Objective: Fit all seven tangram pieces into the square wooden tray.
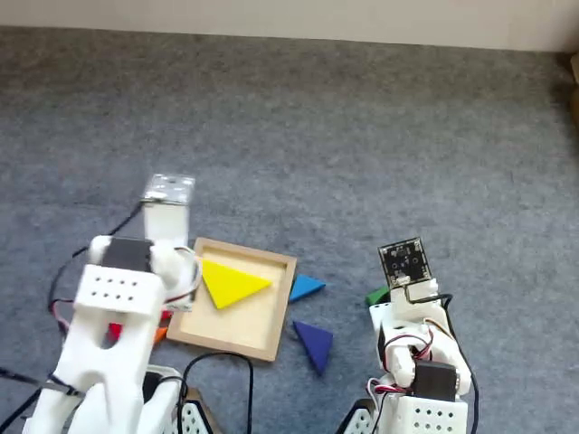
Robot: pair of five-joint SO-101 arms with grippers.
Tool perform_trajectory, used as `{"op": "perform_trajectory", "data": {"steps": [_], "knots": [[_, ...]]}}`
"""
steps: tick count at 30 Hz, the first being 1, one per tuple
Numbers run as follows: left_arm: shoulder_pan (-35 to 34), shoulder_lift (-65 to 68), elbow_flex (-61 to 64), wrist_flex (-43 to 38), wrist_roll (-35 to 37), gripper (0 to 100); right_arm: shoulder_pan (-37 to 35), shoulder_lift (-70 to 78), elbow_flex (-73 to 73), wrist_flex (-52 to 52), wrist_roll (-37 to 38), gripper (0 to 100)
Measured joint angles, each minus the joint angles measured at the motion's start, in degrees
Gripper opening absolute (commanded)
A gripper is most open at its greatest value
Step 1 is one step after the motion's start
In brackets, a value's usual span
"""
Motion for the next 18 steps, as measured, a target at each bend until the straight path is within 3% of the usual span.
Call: {"op": "perform_trajectory", "data": {"steps": [4,14,18], "knots": [[3.34,2.90,1.05,-4.40,0.00,1,0.00,0.00,0.00,0.00,0.00,18.0],[6.59,26.55,-3.96,-11.34,0.09,1,0.00,0.00,0.00,0.00,0.00,18.0],[10.02,33.67,-8.18,-14.42,4.13,1,0.00,0.00,0.00,0.00,0.00,18.0]]}}
